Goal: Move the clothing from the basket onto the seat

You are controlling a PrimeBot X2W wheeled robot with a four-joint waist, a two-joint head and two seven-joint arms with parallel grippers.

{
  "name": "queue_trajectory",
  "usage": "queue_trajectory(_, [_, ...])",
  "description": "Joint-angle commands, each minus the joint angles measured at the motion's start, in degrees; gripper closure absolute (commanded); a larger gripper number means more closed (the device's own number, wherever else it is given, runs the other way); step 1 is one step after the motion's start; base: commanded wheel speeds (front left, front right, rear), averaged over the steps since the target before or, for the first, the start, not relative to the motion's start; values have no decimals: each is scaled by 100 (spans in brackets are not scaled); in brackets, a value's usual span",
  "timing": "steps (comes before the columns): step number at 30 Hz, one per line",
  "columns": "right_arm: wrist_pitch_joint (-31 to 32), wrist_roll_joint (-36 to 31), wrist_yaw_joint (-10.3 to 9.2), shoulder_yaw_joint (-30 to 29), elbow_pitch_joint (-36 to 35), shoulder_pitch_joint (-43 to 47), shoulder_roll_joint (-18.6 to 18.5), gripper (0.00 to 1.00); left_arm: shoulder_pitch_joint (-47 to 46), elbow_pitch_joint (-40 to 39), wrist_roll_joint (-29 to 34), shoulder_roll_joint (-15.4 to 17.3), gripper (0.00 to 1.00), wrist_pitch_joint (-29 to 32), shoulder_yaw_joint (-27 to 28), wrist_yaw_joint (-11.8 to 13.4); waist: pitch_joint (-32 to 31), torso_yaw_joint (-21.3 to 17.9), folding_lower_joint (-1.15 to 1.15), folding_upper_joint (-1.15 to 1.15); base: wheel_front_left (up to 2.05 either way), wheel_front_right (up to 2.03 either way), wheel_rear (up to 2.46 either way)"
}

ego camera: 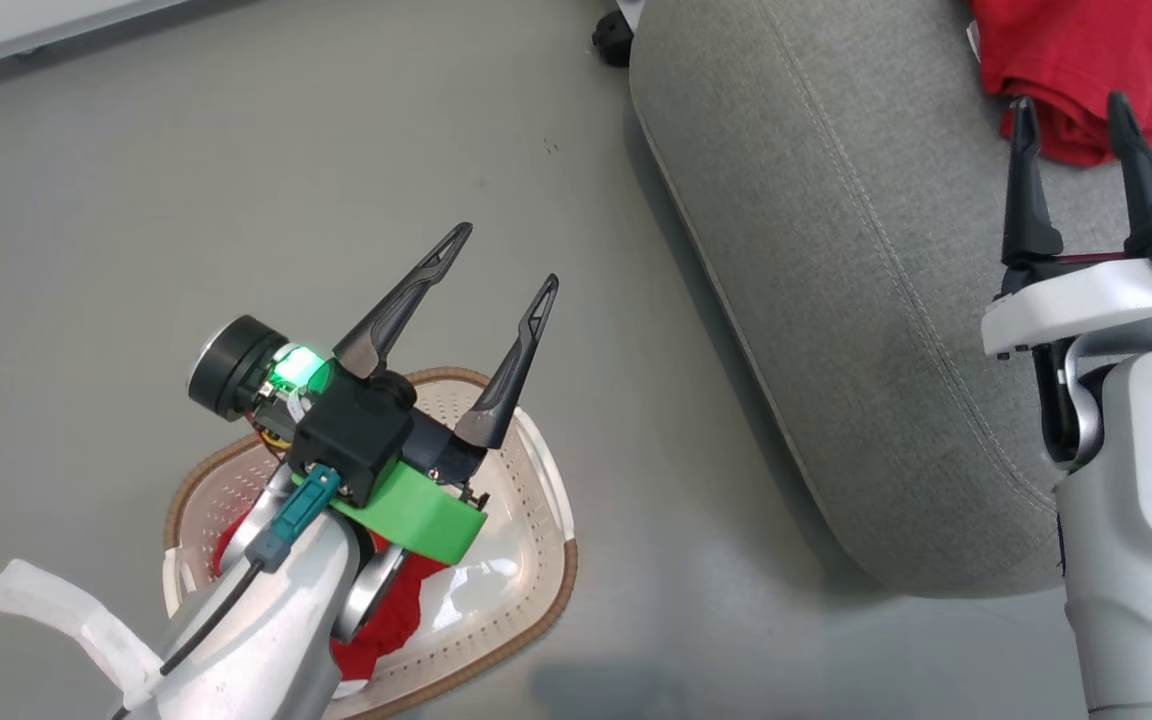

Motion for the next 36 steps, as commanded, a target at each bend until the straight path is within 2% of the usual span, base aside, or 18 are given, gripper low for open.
queue_trajectory(1, [-27, 44, -8, 74, -62, 161, 5, 0, 141, 23, -27, -42, 0, -18, 77, 38, -359, 317, 0, 53, 0, 0, 0])
queue_trajectory(7, [-27, 40, -8, 460, -356, 492, 43, 0, 481, 89, -72, -254, 0, -12, 579, 101, -685, 801, 0, 53, 0, 0, 0])
queue_trajectory(12, [-27, 134, -8, 564, -502, 725, 79, 0, 770, 134, -106, -394, 0, -12, 1109, 136, -897, 1193, 0, 53, 0, 0, 0])
queue_trajectory(19, [-27, 273, -8, 764, -629, 1090, 96, 0, 1236, 206, -49, -531, 0, -12, 1902, 153, -1182, 1577, 0, 53, 0, 0, 0])
queue_trajectory(31, [-27, 675, -8, 1337, -981, 1959, 100, 0, 2083, 361, 215, -791, 0, -12, 2973, 57, -1670, 1788, 0, 53, 0, 0, 0])
queue_trajectory(36, [-27, 756, -8, 1451, -1154, 2366, 100, 0, 2335, 353, 325, -890, 0, -12, 3117, -14, -1796, 1809, 0, 53, 0, 0, 0])
